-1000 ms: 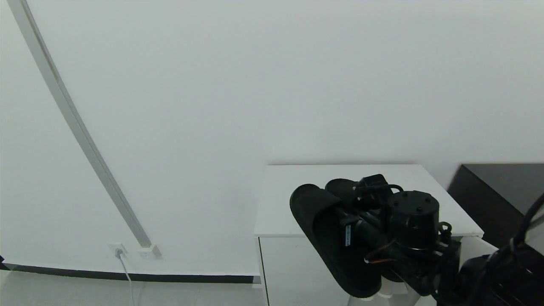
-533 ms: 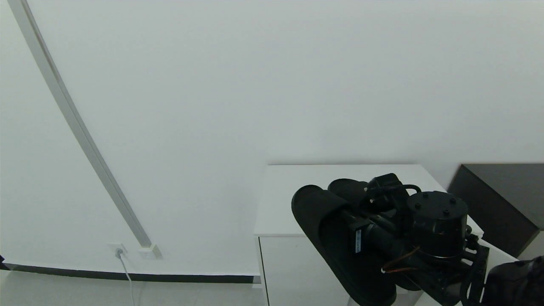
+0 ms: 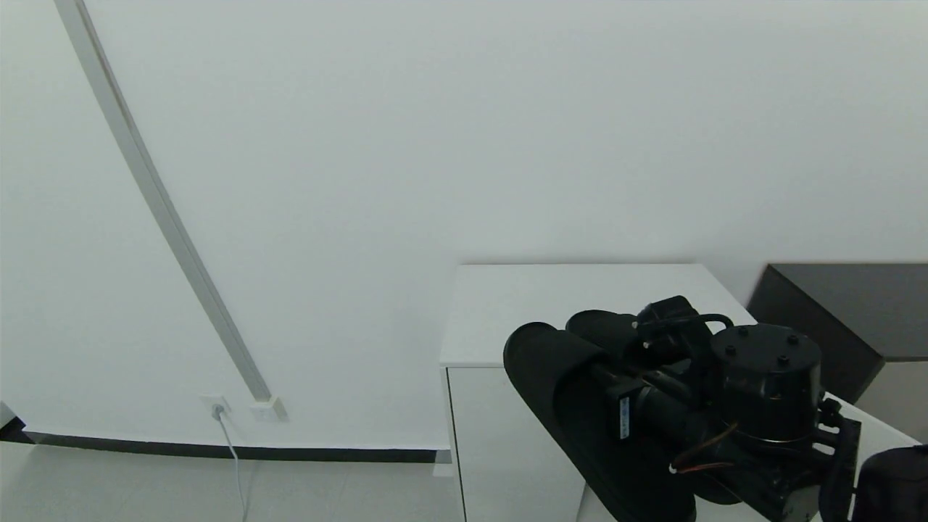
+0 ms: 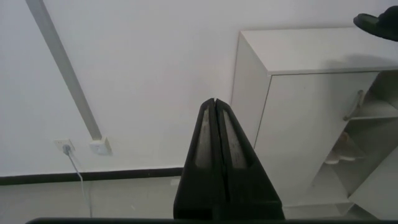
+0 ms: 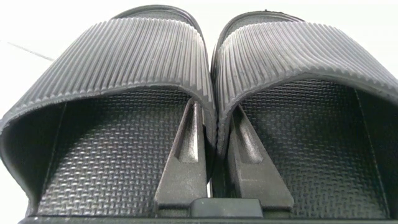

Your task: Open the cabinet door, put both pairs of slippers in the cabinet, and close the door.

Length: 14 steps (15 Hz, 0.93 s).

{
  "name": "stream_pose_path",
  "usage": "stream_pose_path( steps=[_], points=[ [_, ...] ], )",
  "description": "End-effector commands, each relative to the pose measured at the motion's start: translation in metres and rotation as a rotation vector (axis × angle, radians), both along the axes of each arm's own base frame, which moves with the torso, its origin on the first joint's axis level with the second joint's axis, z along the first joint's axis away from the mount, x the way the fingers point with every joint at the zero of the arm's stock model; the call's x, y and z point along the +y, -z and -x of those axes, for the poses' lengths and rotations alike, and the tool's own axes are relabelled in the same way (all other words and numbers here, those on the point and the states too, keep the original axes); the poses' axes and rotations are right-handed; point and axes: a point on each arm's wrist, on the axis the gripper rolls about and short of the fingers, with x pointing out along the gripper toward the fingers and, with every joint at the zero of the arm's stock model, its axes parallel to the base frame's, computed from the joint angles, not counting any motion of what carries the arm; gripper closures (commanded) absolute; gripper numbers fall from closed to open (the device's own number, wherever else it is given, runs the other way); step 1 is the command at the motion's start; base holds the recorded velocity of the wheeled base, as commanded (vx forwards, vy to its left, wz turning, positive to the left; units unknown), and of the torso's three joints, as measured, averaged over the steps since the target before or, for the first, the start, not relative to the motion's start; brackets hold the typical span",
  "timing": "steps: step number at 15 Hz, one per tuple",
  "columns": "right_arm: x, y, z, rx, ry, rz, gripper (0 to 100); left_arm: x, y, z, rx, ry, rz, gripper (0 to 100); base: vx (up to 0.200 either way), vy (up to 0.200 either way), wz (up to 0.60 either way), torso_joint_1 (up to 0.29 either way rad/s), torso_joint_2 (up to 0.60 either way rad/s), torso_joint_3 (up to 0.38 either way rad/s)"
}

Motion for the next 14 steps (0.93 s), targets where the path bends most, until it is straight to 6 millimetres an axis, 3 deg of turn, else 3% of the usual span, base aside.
stream_pose_path(
  steps=[1,4,13,14],
  points=[
    [-0.007,-0.011,0.008,-0.01,-0.02,-0.017,100,0.0,0.0,0.0,0.0,0.0,0.001,100,-0.2,0.0,0.0,0.012,-0.01,0.002],
    [-0.016,-0.019,0.018,0.021,-0.041,0.0,100,0.0,0.0,0.0,0.0,0.0,0.001,100,0.0,0.0,0.0,0.0,0.0,0.0],
    [-0.013,-0.016,0.02,0.03,-0.057,0.008,100,0.0,0.0,0.0,0.0,0.0,-0.001,100,0.0,0.0,0.0,0.0,0.0,0.0],
    [-0.011,-0.016,0.021,0.03,-0.062,0.008,100,0.0,0.0,0.0,0.0,0.0,-0.003,100,0.0,-0.2,0.0,0.002,0.0,0.002]
  ],
)
